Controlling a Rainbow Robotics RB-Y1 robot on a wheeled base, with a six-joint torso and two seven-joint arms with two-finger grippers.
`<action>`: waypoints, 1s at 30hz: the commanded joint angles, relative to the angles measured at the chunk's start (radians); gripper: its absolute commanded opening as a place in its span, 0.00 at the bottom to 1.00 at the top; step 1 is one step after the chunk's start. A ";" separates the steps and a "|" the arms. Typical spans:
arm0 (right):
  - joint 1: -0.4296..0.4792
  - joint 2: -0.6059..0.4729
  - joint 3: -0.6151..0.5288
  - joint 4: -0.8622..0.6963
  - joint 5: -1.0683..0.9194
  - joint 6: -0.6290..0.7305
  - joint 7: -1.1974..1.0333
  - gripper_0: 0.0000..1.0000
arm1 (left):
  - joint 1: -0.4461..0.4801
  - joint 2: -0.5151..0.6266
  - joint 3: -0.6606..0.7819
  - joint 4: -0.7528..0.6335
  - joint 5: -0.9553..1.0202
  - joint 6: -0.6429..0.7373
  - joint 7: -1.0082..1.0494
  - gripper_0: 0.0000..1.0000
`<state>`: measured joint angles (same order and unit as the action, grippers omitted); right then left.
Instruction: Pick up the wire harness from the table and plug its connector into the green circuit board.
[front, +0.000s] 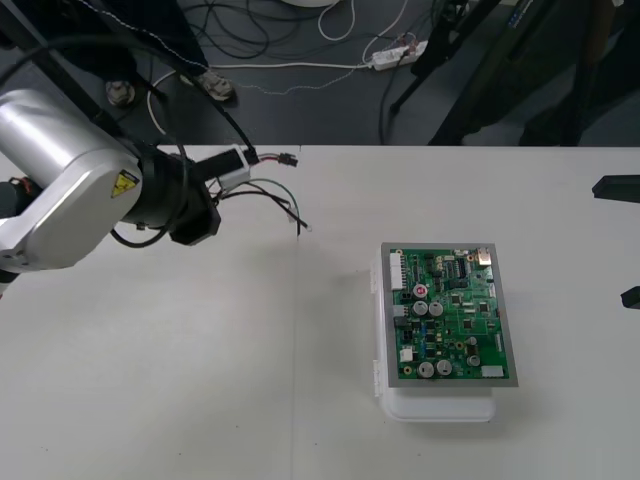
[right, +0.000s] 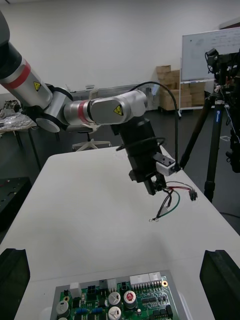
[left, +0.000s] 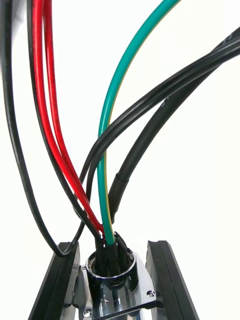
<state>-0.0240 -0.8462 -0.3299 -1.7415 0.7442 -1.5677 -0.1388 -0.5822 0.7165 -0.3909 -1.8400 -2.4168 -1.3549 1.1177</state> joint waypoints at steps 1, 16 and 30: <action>0.012 0.009 0.009 -0.003 -0.008 -0.003 0.033 1.00 | 0.062 0.029 0.144 -0.154 0.018 0.040 -0.026 0.00; 0.012 0.009 0.009 -0.003 -0.008 -0.003 0.033 1.00 | 0.228 -0.150 0.317 -0.463 -0.005 0.042 -0.147 0.00; 0.012 0.009 0.009 -0.003 -0.008 -0.003 0.033 1.00 | 0.248 -0.416 0.317 -0.507 -0.070 0.042 -0.412 0.00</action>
<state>-0.0225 -0.8461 -0.3299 -1.7404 0.7441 -1.5677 -0.1387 -0.3418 0.3701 -0.0980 -2.3071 -2.4720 -1.3546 0.6495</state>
